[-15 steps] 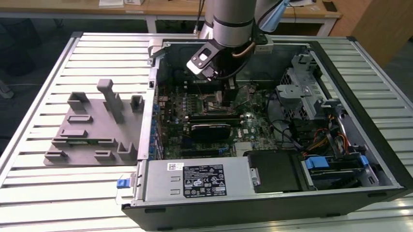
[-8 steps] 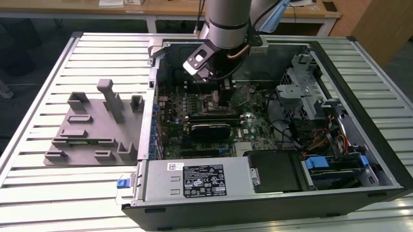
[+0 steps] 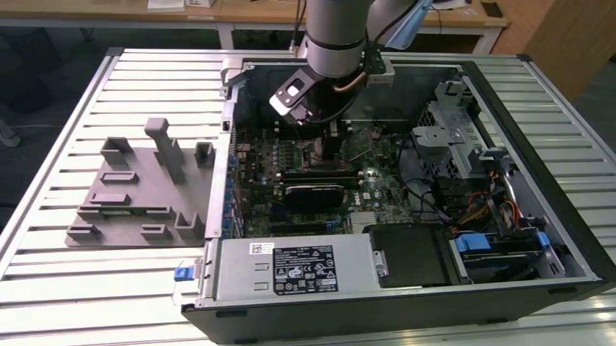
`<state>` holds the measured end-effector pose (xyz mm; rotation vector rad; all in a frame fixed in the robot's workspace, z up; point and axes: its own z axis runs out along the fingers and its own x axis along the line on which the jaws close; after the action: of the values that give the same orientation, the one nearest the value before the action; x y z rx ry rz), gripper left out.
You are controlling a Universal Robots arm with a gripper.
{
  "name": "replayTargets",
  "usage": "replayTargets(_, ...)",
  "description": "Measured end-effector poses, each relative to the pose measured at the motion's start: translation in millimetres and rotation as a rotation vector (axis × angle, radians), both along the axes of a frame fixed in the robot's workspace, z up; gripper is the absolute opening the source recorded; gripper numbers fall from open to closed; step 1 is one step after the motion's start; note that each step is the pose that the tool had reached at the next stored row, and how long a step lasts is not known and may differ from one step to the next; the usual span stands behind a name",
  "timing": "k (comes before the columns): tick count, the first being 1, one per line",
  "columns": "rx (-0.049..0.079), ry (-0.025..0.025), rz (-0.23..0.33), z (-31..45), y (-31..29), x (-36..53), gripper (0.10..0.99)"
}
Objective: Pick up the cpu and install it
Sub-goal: 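Place the cpu into insertion slot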
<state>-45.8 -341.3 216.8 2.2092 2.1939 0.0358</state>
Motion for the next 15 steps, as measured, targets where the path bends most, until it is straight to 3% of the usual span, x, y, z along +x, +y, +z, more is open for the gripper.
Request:
replayTargets(5,0.0,0.0001,-0.016,-4.9,0.0,-1.3,0.545)
replayTargets(6,0.0,0.0,-0.015,-8.7,0.0,-1.5,0.545)
replayTargets(15,0.0,-0.0012,0.001,-15.1,4.4,-4.2,0.545)
